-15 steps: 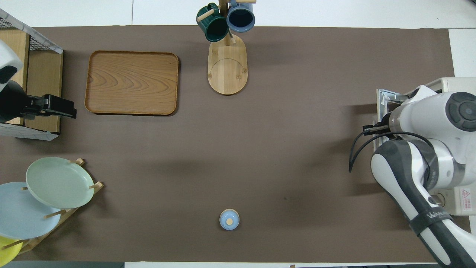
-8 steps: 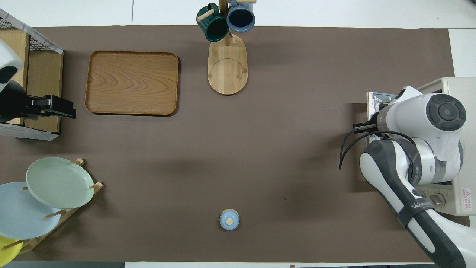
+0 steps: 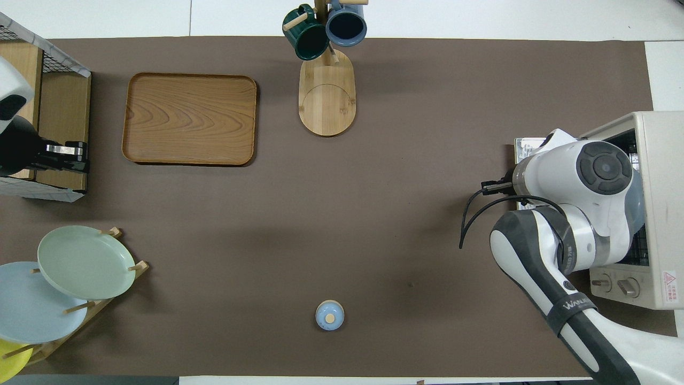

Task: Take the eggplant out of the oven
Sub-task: 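Reach the right gripper into the oven and grasp the blue plate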

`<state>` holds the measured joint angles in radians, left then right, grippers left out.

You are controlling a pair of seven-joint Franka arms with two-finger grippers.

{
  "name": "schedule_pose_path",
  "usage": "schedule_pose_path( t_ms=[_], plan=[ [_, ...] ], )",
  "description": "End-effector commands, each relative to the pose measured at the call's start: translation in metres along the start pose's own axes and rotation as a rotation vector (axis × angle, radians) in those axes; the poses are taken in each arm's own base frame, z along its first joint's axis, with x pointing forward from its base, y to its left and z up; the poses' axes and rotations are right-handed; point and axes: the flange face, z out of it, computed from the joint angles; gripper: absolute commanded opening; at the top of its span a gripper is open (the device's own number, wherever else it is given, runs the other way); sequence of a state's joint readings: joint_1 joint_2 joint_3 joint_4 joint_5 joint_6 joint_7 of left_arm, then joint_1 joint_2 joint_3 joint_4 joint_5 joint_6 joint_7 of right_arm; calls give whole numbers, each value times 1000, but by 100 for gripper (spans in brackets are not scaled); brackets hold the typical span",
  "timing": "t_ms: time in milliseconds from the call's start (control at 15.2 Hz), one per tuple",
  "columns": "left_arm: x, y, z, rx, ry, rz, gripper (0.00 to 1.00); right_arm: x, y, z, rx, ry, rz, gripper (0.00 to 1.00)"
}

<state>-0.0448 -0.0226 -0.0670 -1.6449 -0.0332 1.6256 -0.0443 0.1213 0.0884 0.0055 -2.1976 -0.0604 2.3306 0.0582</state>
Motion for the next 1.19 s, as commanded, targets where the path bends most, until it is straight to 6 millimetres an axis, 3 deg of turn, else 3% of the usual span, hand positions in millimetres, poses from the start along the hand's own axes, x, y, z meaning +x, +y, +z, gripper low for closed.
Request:
schedule_pose_path(
  t_ms=[0,66,132,396,528,726,1122],
  plan=[
    [-6,-2,0,-16,-5,-4,0,5,21,-29,-1,-66,53,34],
    [-6,-2,0,-16,-2,0,94,4,34,-36,-7,-73,76,43],
    [-5,-2,-1,-16,1,5,100,2,49,-40,-12,-70,98,49],
    [-5,-2,-1,-16,1,5,100,-4,77,-39,-41,-95,122,60],
    [-5,-2,-1,-16,1,5,100,-10,98,-40,-41,-97,126,60],
    [-5,-2,-1,-16,1,2,100,-17,115,-34,-40,-100,122,56],
    [-5,-2,-1,-16,1,0,100,-23,112,-23,-39,-60,98,45]
  ],
)
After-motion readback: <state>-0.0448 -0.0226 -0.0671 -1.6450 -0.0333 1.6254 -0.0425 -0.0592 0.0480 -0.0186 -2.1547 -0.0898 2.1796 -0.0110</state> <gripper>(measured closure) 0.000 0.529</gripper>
